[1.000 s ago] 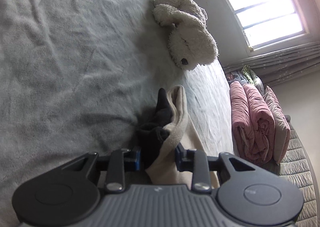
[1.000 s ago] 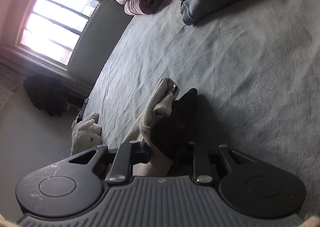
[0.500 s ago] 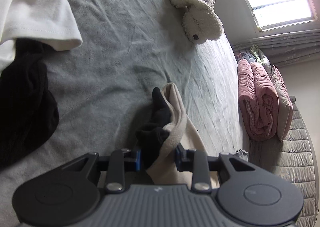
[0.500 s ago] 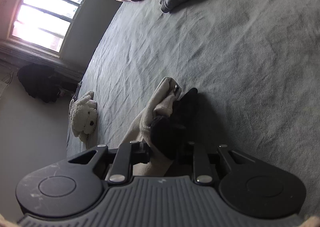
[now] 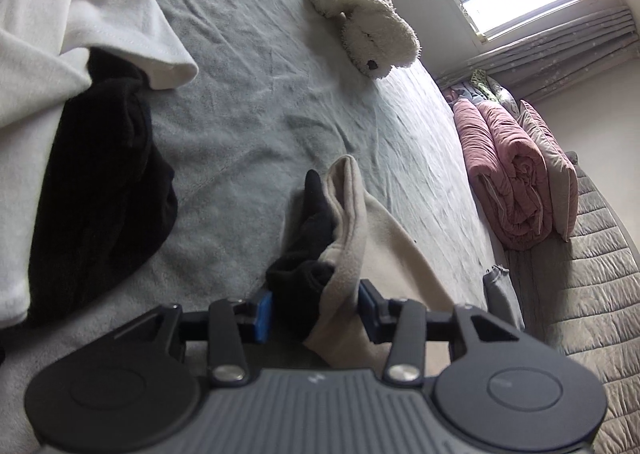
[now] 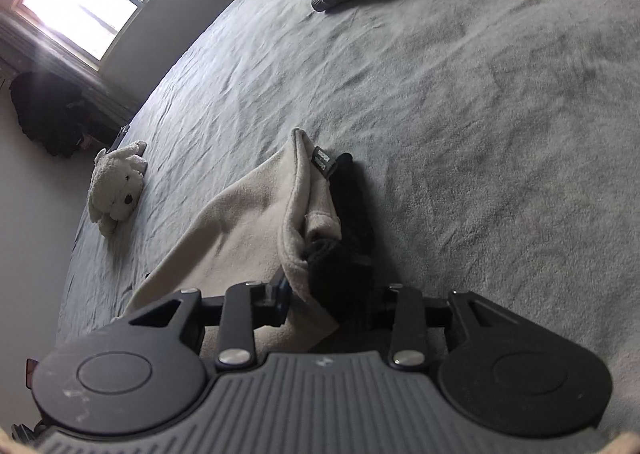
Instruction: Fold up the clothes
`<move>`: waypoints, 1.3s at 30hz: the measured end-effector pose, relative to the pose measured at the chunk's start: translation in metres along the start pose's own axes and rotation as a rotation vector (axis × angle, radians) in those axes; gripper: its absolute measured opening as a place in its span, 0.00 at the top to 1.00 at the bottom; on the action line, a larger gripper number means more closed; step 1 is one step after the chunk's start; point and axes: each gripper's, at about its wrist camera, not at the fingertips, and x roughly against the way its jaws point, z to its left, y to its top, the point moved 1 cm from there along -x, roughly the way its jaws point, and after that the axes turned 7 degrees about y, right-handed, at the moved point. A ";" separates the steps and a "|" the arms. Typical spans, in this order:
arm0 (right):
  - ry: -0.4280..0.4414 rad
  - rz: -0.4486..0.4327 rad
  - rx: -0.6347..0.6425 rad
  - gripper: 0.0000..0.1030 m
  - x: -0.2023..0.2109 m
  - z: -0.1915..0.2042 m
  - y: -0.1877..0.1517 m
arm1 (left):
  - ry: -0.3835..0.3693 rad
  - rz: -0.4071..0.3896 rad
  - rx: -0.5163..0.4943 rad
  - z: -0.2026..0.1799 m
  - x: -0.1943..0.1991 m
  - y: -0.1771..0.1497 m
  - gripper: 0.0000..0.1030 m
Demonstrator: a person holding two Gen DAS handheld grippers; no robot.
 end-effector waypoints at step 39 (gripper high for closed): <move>-0.041 -0.061 0.864 0.80 -0.123 0.156 -0.065 | 0.041 -0.181 -0.128 -0.016 -0.020 -0.011 0.64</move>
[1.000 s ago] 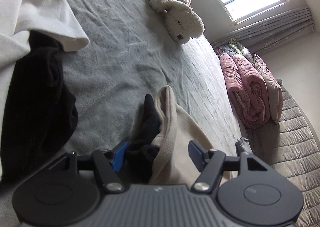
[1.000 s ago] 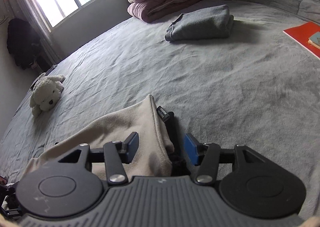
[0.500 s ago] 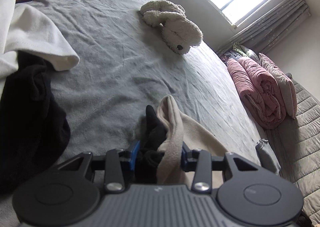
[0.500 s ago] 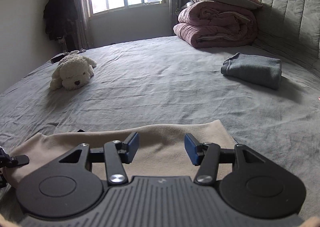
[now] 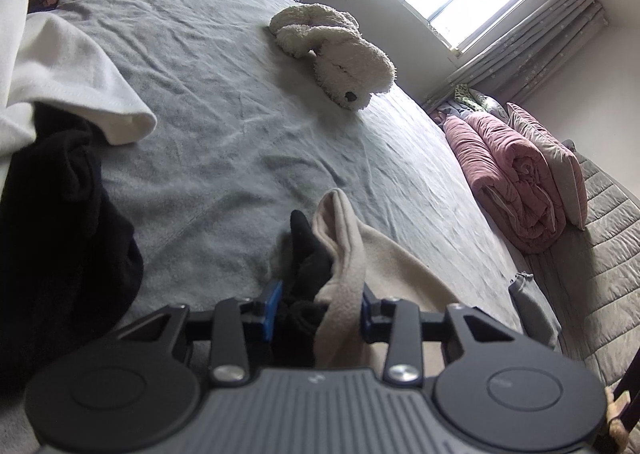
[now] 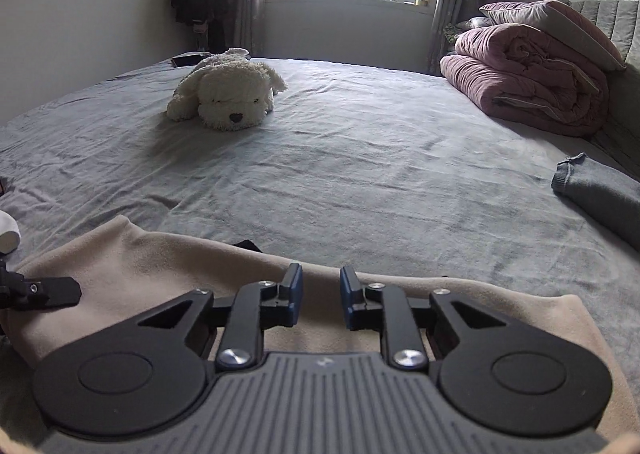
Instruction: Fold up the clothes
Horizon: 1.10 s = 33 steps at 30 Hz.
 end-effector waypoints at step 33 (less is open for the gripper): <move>0.399 0.247 -0.464 0.76 0.020 -0.038 -0.009 | -0.182 -0.187 -0.183 -0.126 0.045 -0.005 0.75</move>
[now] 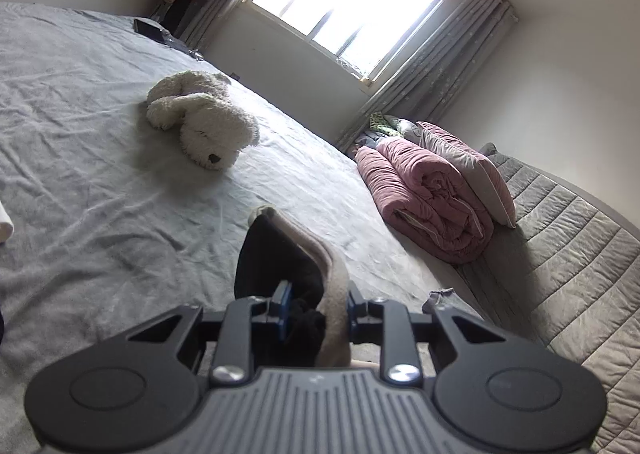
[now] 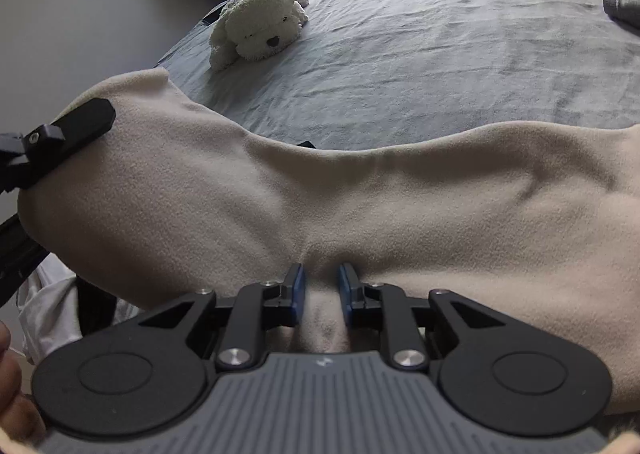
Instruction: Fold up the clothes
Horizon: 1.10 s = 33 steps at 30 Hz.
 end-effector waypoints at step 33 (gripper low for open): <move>0.314 -0.186 -0.702 0.42 0.111 -0.126 0.011 | -0.212 0.311 -0.232 -0.093 -0.045 -0.109 0.94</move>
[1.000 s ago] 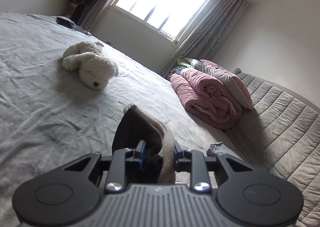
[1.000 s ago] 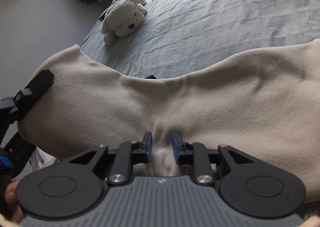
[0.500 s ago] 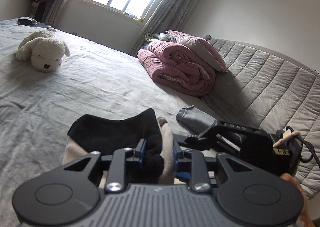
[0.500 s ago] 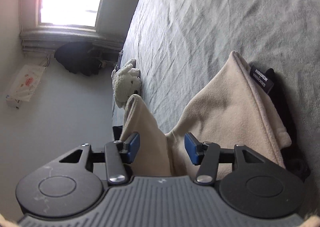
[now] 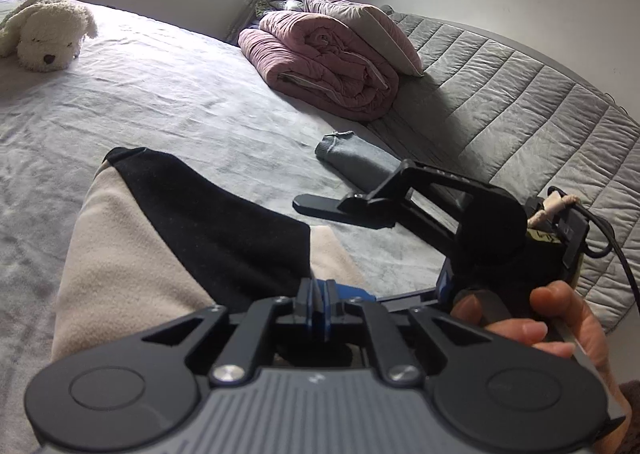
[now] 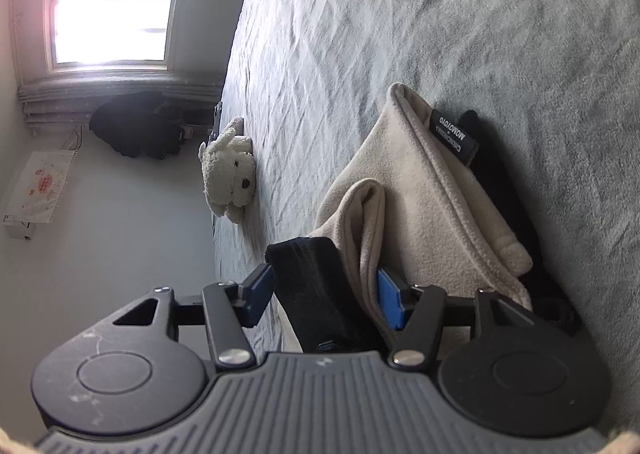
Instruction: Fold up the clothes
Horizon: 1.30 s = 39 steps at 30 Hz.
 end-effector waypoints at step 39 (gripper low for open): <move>-0.201 -0.104 0.480 0.79 0.027 -0.008 0.006 | 0.059 -0.146 -0.219 0.037 -0.003 -0.014 0.75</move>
